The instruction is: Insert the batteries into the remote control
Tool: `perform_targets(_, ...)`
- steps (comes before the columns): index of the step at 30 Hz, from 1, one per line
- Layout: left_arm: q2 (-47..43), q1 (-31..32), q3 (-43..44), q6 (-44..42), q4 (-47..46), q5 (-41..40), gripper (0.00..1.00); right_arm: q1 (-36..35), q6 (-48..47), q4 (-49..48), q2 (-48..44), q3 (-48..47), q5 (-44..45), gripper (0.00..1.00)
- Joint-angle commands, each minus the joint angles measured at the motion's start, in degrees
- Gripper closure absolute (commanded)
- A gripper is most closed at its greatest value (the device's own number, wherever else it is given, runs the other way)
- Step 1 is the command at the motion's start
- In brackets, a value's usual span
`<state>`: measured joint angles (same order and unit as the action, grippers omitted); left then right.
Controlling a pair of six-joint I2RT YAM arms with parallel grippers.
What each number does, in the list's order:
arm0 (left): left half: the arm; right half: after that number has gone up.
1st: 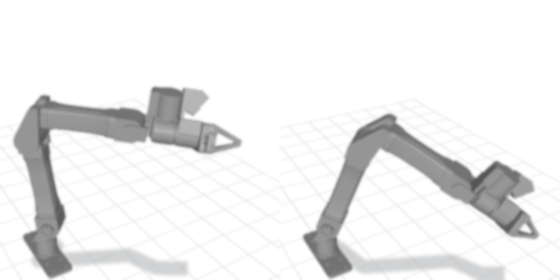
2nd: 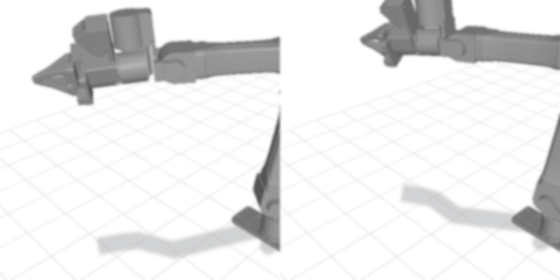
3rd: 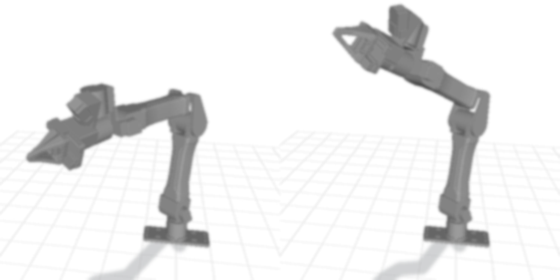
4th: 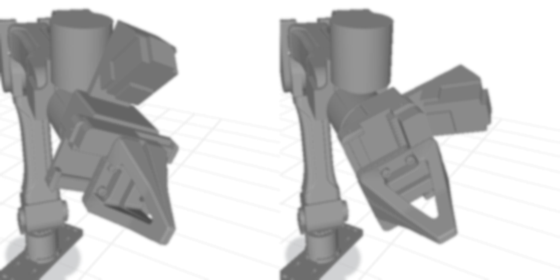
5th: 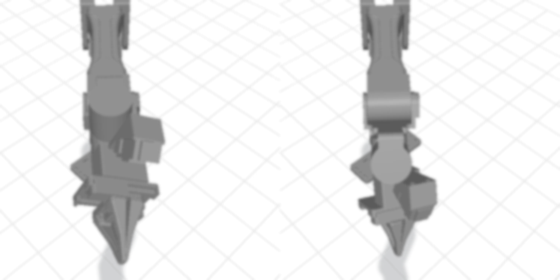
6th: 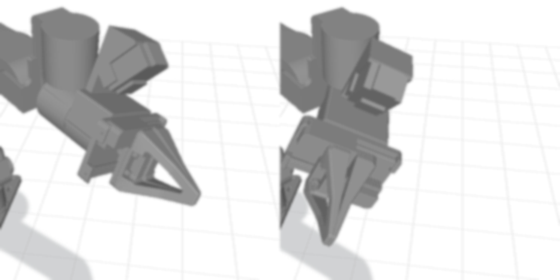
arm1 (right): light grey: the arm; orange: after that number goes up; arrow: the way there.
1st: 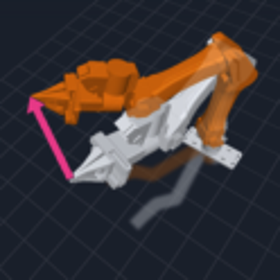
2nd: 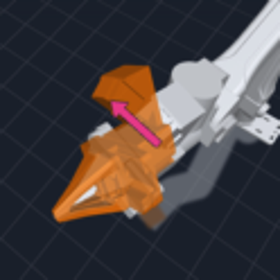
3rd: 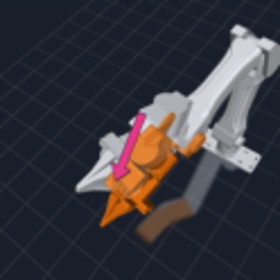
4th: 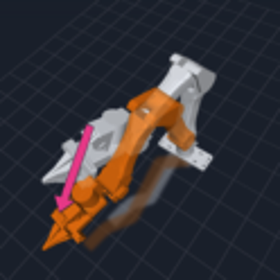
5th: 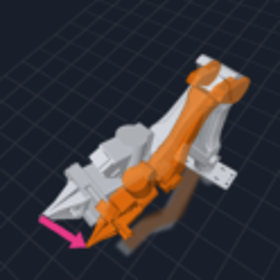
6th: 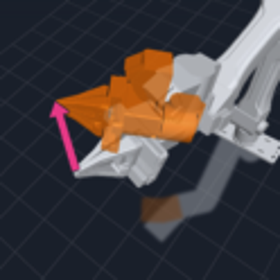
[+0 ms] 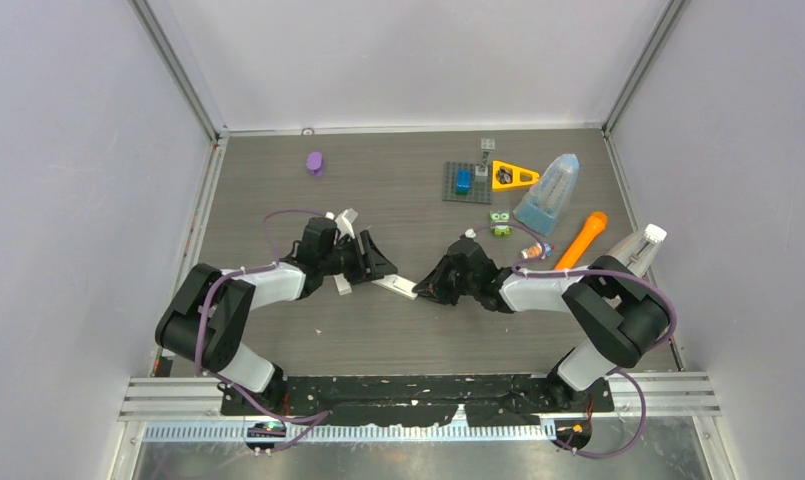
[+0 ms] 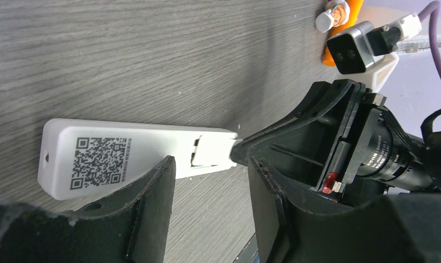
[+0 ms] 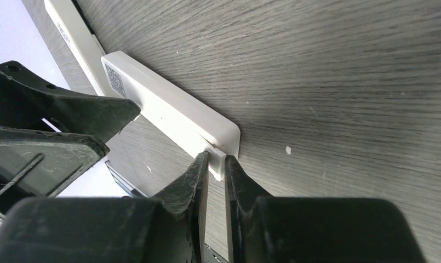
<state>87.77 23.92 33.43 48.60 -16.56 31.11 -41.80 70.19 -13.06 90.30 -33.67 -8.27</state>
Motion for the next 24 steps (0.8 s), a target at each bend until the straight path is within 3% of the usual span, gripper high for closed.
perform_targets(1, -1.62, -0.28, 0.40, -0.11, -6.44, 1.60, 0.49, -0.15, -2.01, 9.03, 2.64, 0.54, 1.96, 0.85)
perform_targets(7, -1.62, -0.24, 0.13, 0.43, -8.13, 1.10, 0.55, -0.01, -2.39, 9.76, 0.95, -0.09, 0.43, 0.95)
perform_targets(24, -0.03, -0.21, -1.24, -2.79, -4.47, -1.52, 0.64, 0.71, 1.08, 8.30, -1.86, 1.85, -5.03, 0.95)
